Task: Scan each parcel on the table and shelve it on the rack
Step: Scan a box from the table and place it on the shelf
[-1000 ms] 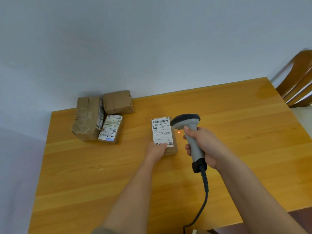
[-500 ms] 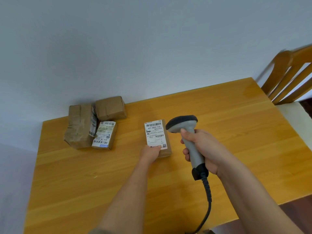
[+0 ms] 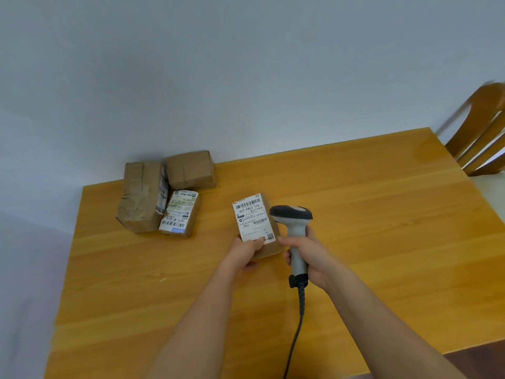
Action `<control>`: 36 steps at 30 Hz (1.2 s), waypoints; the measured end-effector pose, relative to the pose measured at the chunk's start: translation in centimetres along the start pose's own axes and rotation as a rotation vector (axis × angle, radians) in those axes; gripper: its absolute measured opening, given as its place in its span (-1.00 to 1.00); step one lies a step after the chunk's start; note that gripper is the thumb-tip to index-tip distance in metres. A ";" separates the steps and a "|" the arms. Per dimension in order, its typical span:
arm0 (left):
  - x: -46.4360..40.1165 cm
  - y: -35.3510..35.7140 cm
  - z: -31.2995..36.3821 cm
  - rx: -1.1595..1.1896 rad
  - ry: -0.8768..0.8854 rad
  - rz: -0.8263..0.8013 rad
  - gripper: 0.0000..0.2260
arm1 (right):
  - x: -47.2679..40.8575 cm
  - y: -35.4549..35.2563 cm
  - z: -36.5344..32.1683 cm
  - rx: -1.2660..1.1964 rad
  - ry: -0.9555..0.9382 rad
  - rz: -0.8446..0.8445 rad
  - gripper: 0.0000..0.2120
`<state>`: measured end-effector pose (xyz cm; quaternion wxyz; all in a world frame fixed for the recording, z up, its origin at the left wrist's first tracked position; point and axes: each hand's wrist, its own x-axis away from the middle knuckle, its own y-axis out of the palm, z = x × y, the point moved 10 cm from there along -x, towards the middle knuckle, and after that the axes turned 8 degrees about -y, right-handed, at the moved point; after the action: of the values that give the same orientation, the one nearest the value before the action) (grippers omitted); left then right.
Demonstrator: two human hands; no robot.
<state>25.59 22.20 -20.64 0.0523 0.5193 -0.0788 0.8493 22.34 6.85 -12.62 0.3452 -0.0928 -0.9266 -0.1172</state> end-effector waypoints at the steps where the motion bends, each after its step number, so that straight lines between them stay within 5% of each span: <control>1: 0.1 -0.1 -0.3 0.017 -0.007 -0.015 -0.76 | -0.2 0.5 0.6 -0.008 0.009 -0.013 -0.61; 9: 3.1 -2.5 -1.9 0.114 0.009 0.003 -0.34 | 0.4 3.1 1.2 0.107 -0.007 -0.107 -0.60; 16: 10.6 -7.4 -3.2 0.432 0.205 0.198 -0.31 | 3.2 7.0 -0.3 0.148 -0.055 -0.342 -0.57; 20: 16.6 -9.1 -7.2 0.738 0.311 0.323 -0.45 | 7.6 9.1 -1.0 0.220 -0.112 -0.528 -0.57; 29: 33.4 -10.2 -23.6 1.344 0.590 0.634 -0.51 | 26.2 15.3 2.4 0.340 -0.264 -1.064 -0.53; 36: 49.3 -4.3 -41.1 1.512 0.792 0.940 -0.41 | 45.4 13.6 11.6 0.449 -0.329 -1.450 -0.49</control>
<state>-32.08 34.50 5.21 -0.6165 0.0083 0.3113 0.7232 -15.13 27.24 10.99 0.0509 0.5925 -0.7967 -0.1081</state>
